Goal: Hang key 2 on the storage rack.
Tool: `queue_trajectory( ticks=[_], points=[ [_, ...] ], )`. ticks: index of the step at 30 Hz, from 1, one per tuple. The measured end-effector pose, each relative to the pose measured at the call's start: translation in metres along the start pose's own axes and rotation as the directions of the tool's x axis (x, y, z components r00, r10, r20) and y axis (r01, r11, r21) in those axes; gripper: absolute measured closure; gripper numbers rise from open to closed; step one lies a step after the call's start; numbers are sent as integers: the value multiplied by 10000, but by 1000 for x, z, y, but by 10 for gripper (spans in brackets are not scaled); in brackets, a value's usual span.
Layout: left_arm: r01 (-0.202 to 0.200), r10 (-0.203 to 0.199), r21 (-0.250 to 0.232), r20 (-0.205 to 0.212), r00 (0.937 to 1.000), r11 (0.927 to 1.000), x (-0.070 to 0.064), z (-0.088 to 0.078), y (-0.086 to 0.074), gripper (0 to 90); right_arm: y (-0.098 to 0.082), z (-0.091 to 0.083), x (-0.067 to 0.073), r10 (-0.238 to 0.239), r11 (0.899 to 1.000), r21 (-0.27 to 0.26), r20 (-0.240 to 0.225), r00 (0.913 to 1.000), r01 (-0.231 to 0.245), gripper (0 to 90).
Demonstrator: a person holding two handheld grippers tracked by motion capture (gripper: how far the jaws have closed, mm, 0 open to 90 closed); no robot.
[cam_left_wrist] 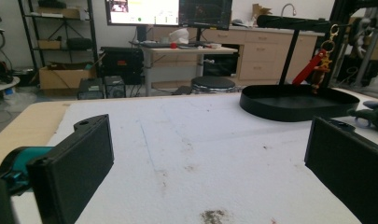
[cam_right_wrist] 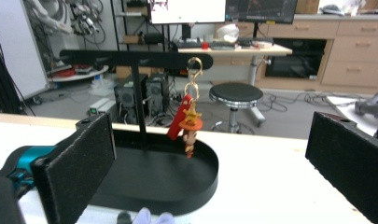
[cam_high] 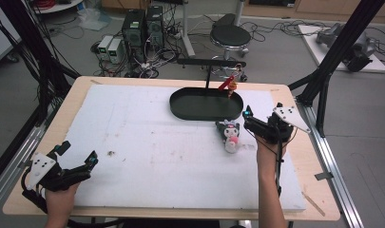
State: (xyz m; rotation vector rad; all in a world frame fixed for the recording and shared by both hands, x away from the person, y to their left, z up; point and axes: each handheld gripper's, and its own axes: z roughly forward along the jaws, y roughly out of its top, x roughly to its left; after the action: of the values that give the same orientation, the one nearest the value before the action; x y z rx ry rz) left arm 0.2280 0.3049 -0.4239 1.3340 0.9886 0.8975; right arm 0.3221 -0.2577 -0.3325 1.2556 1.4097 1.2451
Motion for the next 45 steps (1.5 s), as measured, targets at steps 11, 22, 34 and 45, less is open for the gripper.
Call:
queue_trajectory(
  ticks=[11,22,34,45],
  points=[
    [-78,78,92,12,10000,9999,-4,0,3,17,0,-5,9,27,9999,150,-288,9996,-22,7],
    [-121,121,141,26,9999,9998,-4,-1,5,17,-12,-6,17,179,9990,431,-598,9980,-153,7],
    [-113,112,189,20,9999,9998,-5,-1,5,17,-27,1,26,14,9933,1155,-884,9961,89,7],
    [-88,87,214,29,10000,9997,-4,-1,5,17,-42,13,31,115,9846,1746,-1216,9925,100,7]
  ],
)
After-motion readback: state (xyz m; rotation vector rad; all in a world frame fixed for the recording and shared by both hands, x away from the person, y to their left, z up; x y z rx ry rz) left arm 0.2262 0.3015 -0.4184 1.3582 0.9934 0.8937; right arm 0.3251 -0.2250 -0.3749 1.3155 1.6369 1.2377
